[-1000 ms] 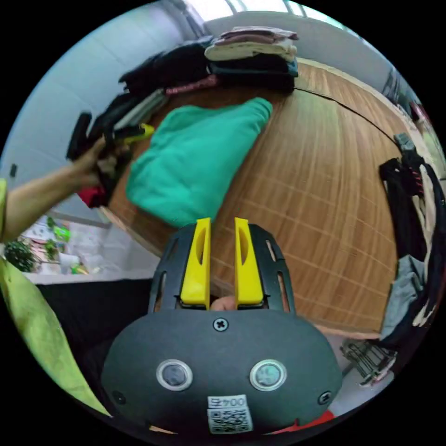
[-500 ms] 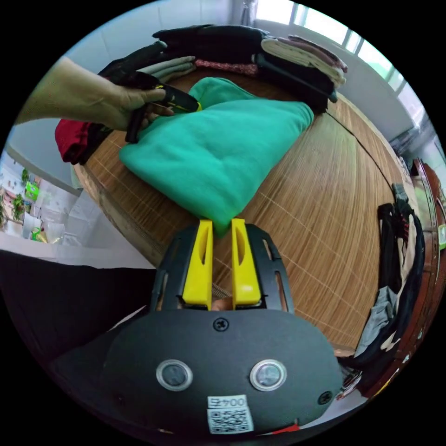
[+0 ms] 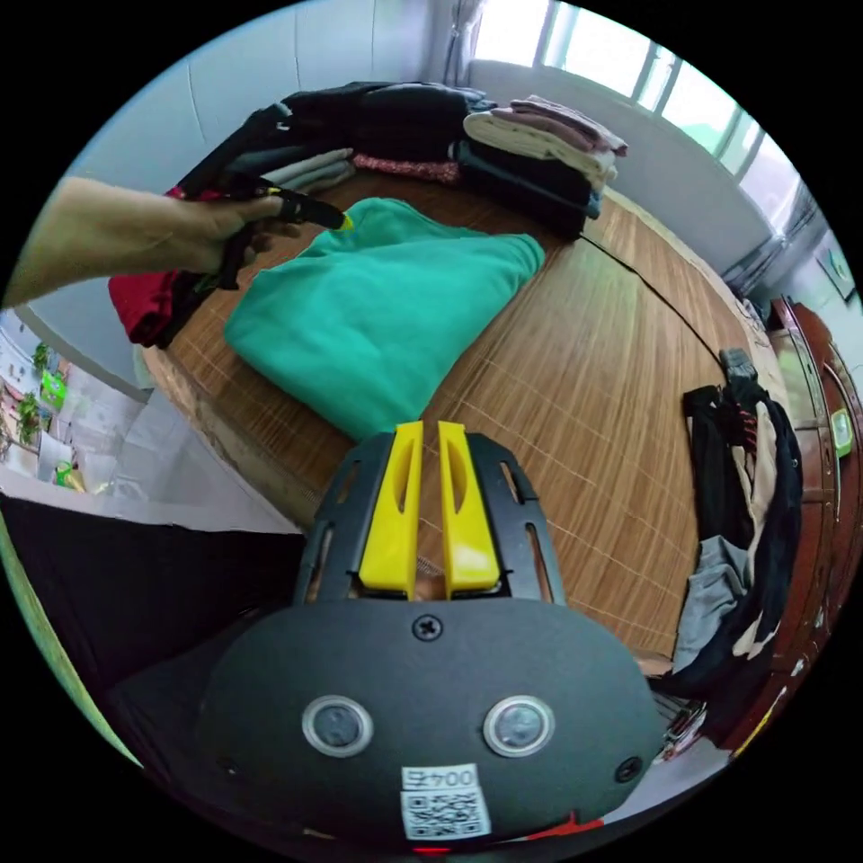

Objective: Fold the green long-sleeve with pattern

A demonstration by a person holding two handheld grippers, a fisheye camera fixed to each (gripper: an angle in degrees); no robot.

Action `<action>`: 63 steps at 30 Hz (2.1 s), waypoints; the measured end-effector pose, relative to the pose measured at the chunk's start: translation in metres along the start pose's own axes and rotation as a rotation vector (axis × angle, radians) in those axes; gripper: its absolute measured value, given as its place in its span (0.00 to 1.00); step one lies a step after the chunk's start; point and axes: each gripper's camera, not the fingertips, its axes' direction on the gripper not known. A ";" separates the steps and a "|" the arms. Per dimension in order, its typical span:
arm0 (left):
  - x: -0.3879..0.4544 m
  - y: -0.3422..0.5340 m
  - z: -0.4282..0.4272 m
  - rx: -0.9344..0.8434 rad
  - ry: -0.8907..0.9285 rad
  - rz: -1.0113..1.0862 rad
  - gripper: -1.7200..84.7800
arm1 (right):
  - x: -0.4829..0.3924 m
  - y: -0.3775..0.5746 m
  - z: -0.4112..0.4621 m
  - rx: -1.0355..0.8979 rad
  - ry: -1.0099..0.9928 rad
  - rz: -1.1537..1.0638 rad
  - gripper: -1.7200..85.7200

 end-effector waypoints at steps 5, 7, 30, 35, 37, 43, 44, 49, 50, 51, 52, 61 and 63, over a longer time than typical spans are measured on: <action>0.019 0.029 0.058 -0.107 -0.049 0.056 0.02 | -0.004 -0.017 0.017 0.037 -0.054 -0.020 0.08; 0.025 0.036 0.070 -0.078 -0.061 0.081 0.02 | -0.006 -0.027 0.048 -0.053 -0.117 -0.058 0.08; 0.018 0.144 0.026 -0.281 -0.054 0.023 0.02 | -0.027 -0.060 0.091 -0.050 -0.043 -0.247 0.02; -0.024 0.141 0.020 -0.287 0.086 -0.043 0.02 | 0.009 -0.076 0.074 -0.108 -0.220 -0.140 0.07; -0.030 0.144 -0.005 -0.254 0.087 -0.030 0.02 | 0.018 -0.072 0.061 -0.071 -0.299 -0.065 0.09; -0.066 0.205 -0.065 -0.259 0.255 0.037 0.02 | 0.058 -0.019 0.060 -0.033 -0.409 0.386 0.17; -0.080 0.221 -0.069 -0.285 0.297 0.036 0.02 | 0.079 -0.001 0.070 -0.022 -0.475 0.554 0.18; -0.136 0.267 -0.090 -0.370 0.419 0.063 0.02 | 0.121 0.030 0.114 0.041 -0.585 0.855 0.21; -0.149 0.272 -0.097 -0.377 0.442 0.081 0.02 | 0.125 0.029 0.126 0.042 -0.631 0.863 0.21; -0.156 0.274 -0.100 -0.379 0.453 0.088 0.02 | 0.128 0.029 0.132 0.067 -0.655 0.883 0.21; -0.169 0.278 -0.106 -0.382 0.475 0.099 0.02 | 0.130 0.030 0.135 0.078 -0.678 0.895 0.20; -0.249 0.291 -0.134 -0.371 0.551 0.110 0.02 | 0.079 0.023 0.144 -0.020 -0.732 0.976 0.14; -0.252 0.288 -0.134 -0.370 0.558 0.111 0.02 | 0.042 0.024 0.148 -0.036 -0.763 1.047 0.14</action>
